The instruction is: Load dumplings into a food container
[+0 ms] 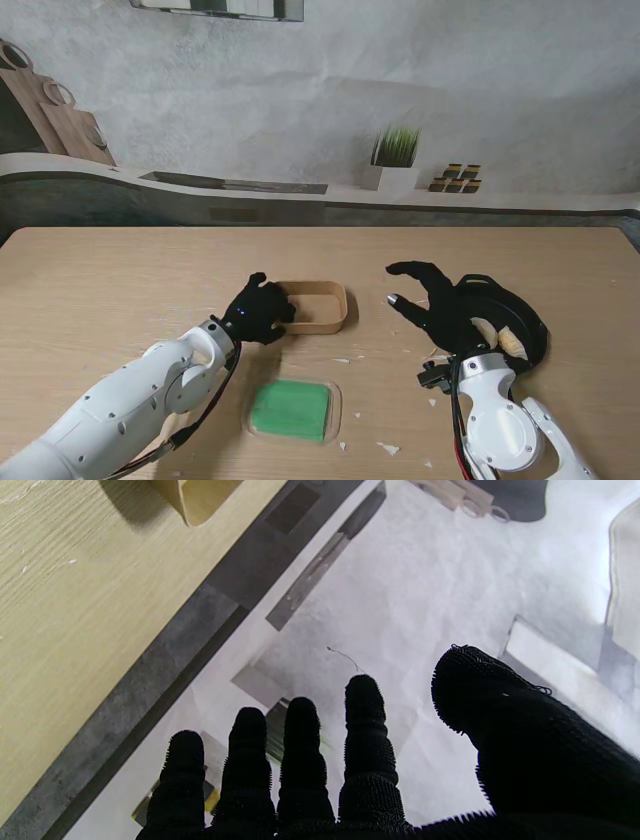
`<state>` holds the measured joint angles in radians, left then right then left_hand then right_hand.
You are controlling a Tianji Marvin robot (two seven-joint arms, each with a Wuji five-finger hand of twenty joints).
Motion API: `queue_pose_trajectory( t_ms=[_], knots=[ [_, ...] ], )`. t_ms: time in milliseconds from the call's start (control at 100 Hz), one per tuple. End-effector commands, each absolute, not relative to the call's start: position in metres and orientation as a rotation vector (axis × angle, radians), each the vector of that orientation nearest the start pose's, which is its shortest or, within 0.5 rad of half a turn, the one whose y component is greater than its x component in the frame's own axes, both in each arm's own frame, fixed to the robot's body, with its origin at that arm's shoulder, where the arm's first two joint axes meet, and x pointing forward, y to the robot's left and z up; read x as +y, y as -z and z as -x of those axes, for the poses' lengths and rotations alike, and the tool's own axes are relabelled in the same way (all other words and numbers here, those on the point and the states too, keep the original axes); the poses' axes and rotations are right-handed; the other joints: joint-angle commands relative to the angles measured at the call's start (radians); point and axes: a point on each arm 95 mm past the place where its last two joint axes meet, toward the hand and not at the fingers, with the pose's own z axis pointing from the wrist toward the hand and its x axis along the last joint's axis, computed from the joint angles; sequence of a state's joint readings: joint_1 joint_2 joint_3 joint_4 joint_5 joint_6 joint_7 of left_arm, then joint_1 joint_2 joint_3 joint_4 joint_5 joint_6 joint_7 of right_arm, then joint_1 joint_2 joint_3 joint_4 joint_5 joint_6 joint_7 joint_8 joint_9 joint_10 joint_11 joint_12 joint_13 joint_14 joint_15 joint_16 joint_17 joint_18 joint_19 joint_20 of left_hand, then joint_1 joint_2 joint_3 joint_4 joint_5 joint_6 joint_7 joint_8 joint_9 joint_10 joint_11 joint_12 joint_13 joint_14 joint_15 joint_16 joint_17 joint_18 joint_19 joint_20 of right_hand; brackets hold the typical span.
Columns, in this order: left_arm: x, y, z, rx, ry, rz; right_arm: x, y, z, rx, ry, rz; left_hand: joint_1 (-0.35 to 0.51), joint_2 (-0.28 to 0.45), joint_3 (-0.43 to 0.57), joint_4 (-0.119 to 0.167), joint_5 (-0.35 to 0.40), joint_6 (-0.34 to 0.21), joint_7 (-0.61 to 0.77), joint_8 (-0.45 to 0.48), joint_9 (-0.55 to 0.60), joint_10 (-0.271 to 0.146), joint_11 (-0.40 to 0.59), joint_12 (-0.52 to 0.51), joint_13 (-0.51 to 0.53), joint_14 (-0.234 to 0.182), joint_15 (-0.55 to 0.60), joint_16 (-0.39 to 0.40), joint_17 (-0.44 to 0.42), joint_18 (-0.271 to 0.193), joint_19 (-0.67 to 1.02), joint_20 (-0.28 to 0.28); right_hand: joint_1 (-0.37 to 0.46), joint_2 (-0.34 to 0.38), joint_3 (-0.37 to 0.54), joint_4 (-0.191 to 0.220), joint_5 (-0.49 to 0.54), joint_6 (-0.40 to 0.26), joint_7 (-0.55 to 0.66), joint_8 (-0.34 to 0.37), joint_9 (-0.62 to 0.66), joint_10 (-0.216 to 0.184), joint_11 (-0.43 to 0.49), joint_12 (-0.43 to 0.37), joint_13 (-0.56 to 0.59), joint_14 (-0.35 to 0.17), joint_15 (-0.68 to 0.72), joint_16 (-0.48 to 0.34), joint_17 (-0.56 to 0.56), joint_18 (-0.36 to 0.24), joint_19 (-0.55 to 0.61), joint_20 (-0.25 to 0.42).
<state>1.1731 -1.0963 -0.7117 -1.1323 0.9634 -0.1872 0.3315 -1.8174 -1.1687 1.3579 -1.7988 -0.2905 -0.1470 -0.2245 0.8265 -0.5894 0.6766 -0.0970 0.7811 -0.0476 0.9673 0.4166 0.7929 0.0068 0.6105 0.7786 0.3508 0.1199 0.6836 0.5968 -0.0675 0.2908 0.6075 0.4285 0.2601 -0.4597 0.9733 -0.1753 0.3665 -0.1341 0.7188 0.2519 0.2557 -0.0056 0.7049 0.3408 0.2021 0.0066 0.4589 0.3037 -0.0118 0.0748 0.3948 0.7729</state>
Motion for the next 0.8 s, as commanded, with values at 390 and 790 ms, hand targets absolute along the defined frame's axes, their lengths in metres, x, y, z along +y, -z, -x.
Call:
queue_pose_trajectory(
  t_ms=[390,790],
  knots=[
    [-0.060,0.391,-0.414,1.810,1.634,0.871,-0.012,0.295,-0.339,-0.833,2.606,2.088,0.021,-0.041,0.039,-0.038,0.039,-0.003,-0.007,0.014,0.021,0.018,-0.015,0.022,0.047,0.012,0.012,0.020,-0.014,0.021,0.100,-0.027,0.007,-0.019,0.019,0.038,0.013,-0.016,-0.002,0.002,0.019,-0.005,0.002,0.004,-0.001,-0.018,0.007,0.010,0.000,-0.013,-0.006,0.012],
    [-0.058,0.395,-0.420,1.794,1.596,0.898,-0.011,0.297,-0.340,-0.838,2.598,2.098,-0.080,-0.014,0.102,-0.033,-0.053,0.025,-0.313,-0.106,-0.203,0.035,-0.032,-0.248,-0.015,0.043,-0.053,0.007,-0.018,0.034,-0.034,-0.038,0.007,-0.019,0.019,0.037,0.012,-0.017,-0.003,0.003,0.019,-0.002,0.002,0.005,-0.001,-0.018,0.006,0.010,-0.001,-0.015,-0.006,0.012]
  ],
)
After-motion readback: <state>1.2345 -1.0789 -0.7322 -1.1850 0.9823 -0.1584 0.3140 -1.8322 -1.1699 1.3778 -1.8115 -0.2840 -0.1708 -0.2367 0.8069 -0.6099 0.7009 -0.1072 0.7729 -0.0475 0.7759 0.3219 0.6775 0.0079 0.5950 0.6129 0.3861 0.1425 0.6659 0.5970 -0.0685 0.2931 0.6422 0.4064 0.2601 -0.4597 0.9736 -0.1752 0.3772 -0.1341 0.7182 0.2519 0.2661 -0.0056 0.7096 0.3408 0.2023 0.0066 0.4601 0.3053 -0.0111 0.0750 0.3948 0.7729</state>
